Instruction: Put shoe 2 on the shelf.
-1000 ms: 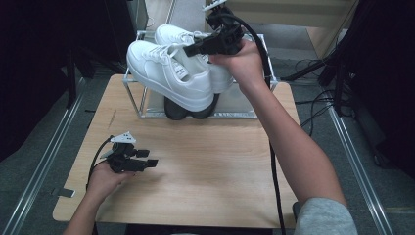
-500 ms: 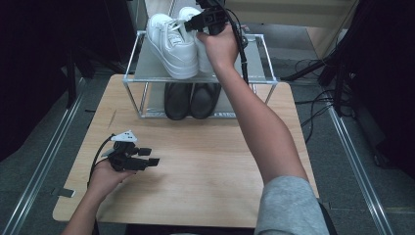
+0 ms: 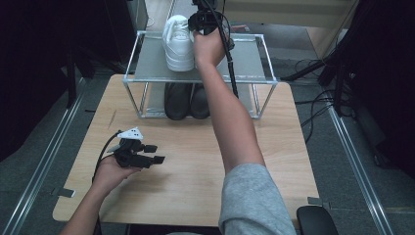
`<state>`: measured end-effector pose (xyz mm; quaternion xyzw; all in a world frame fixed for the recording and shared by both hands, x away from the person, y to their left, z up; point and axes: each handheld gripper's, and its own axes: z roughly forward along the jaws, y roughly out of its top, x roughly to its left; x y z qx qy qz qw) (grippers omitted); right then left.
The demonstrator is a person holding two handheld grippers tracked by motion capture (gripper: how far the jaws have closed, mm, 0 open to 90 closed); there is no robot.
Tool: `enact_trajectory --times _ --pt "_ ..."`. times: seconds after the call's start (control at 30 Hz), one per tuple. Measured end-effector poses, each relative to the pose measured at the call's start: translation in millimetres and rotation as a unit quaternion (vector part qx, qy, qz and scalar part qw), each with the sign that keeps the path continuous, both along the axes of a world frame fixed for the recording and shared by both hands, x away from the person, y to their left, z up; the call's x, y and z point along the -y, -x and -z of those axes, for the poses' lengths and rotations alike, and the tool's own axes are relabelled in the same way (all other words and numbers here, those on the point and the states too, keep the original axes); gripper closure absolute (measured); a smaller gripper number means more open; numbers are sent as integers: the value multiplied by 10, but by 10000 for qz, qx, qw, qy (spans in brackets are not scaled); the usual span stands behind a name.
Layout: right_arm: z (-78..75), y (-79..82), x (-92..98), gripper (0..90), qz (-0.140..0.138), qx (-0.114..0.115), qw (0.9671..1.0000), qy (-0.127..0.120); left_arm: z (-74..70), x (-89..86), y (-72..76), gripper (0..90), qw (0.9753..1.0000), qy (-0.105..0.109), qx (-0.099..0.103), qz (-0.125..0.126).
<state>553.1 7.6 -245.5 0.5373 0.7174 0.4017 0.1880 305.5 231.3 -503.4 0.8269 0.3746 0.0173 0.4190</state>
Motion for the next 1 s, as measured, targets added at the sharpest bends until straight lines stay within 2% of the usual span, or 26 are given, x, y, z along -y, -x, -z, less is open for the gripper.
enact_trajectory --times 0.2,0.3,0.37,0.5,0.63,0.73,0.93,1.0 --pt "139 -40 -132 747 195 -26 9996 224 -5 24 -25 381 10000 -55 -17 54" --pt "232 -24 -137 739 215 -71 9997 80 -11 16 -20 381 10000 -78 6 60" --pt "259 -5 -149 730 202 -94 9997 131 -12 15 -20 381 9999 -71 0 71" --pt "279 26 -162 705 102 -74 9996 235 -14 35 -16 380 9999 -99 18 99" --pt "307 50 -132 664 39 -37 9999 161 -4 40 -24 380 9999 -118 -10 103" --pt "333 51 -84 637 -29 -18 10000 -21 -3 31 -26 380 9999 -127 -24 69" --pt "316 36 -52 506 -271 -96 9995 -91 -2 28 -30 379 9999 -120 -16 57" --pt "287 39 -29 491 -370 -88 9993 -14 1 31 -35 379 9999 -134 -19 77"
